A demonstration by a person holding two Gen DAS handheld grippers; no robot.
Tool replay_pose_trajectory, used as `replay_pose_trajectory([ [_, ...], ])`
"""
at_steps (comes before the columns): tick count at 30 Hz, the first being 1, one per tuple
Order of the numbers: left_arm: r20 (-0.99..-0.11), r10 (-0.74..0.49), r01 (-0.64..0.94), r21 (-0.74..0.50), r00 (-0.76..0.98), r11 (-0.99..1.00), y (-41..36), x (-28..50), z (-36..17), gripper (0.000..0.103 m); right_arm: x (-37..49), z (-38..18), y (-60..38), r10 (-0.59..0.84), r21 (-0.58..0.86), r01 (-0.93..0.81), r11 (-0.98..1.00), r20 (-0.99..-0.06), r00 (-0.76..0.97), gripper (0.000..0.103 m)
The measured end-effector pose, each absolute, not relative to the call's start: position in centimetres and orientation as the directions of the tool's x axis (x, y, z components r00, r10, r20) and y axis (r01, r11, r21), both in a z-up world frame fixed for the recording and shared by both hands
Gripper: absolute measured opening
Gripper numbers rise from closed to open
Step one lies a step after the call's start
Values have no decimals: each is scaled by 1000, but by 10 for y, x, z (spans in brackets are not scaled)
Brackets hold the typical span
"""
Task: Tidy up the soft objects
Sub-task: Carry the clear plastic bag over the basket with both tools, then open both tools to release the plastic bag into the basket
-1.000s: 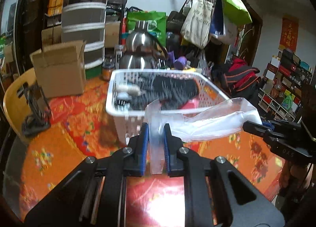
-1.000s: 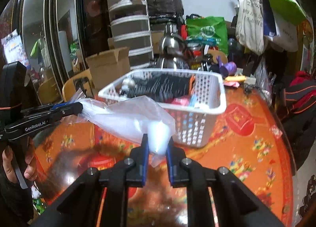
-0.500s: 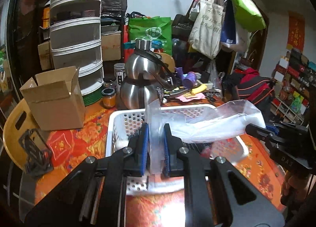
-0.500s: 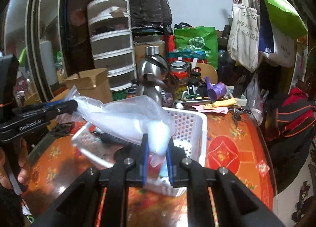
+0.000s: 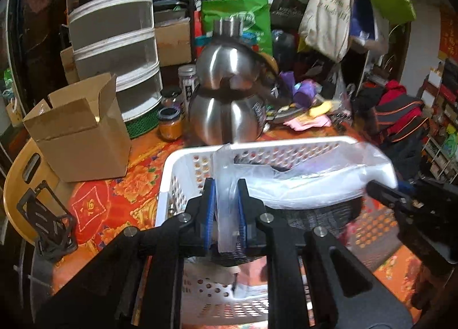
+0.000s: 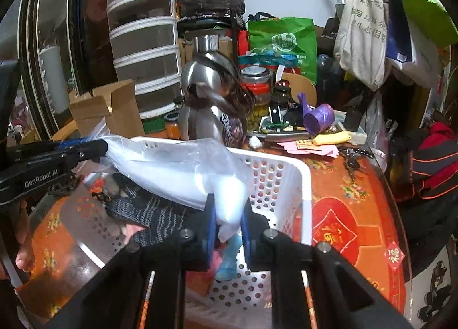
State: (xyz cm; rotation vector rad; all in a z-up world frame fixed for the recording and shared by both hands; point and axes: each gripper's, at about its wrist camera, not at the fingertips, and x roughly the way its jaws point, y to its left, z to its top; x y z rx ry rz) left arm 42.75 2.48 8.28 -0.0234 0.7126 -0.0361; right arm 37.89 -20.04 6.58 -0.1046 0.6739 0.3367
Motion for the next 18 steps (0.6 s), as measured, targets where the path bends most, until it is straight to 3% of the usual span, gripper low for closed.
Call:
replay_pose_trajectory([
  [2,-668,-20,12,-17,744,1000,26,433,70,20,380,60,-199,278,16,-347,938,-633,723,23],
  [3,-672,-15,3,-19,741,1000,28,434,64,34,381,57,-199,277,21,-344,939,-638,719,28],
  [4,-675,-13,-2,-22,737,1000,30,435,58,45,380,56,-201,273,23,-335,942,-634,723,44],
  [5,-678,-12,-3,-20,735,1000,32,432,53,67,377,56,-205,264,24,-317,948,-617,741,66],
  [6,-676,-1,-9,-11,737,1000,35,431,49,80,375,57,-207,266,30,-313,949,-607,749,75],
  [7,-665,22,-23,8,747,1000,36,429,47,84,373,57,-211,268,38,-307,951,-597,756,83],
  [10,-628,10,-3,12,778,1000,39,417,48,91,374,58,-218,267,50,-300,953,-611,745,88],
  [18,-638,17,1,27,770,1000,35,411,50,97,371,55,-226,224,31,-263,964,-628,746,90],
])
